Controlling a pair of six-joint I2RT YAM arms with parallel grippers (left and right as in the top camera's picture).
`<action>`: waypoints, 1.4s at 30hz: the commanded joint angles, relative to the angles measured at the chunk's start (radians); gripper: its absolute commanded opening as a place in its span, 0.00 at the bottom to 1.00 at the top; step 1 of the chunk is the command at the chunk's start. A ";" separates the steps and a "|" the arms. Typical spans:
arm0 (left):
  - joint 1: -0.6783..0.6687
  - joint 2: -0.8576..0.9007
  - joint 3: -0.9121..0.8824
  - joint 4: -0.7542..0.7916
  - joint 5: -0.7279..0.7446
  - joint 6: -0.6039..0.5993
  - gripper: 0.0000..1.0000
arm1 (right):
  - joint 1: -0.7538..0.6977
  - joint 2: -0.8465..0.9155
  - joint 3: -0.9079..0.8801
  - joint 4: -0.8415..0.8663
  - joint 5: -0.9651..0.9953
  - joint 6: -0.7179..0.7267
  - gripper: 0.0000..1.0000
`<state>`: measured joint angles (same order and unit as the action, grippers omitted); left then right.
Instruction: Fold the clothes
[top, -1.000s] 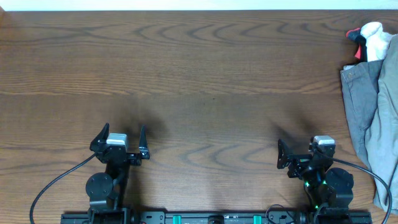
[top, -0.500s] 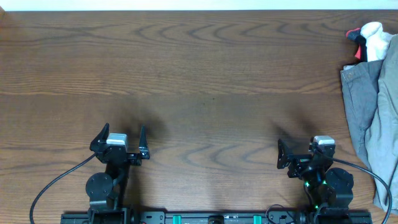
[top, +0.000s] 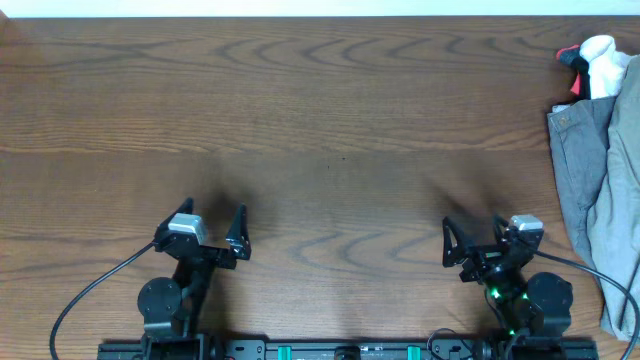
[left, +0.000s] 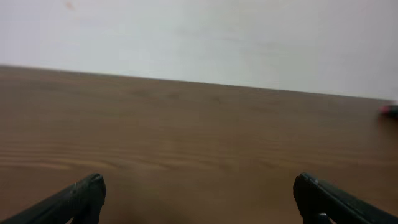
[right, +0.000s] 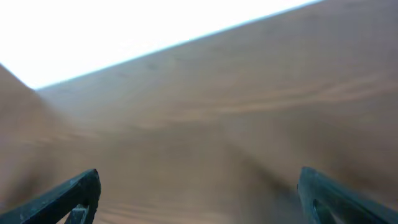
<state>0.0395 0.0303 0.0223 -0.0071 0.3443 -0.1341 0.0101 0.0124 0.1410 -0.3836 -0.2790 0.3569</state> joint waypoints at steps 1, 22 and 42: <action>0.008 0.039 0.001 -0.034 0.152 -0.119 0.98 | -0.009 -0.006 0.001 0.072 -0.143 0.109 0.99; 0.007 0.829 0.845 -0.541 0.288 -0.071 0.98 | -0.009 0.971 0.934 -0.582 0.147 -0.172 0.99; 0.007 1.139 1.155 -0.861 0.179 0.011 0.98 | -0.423 1.707 1.573 -0.667 0.150 -0.144 0.89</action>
<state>0.0395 1.1675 1.1584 -0.8581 0.5903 -0.1440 -0.3443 1.6539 1.6455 -1.0573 -0.1841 0.1864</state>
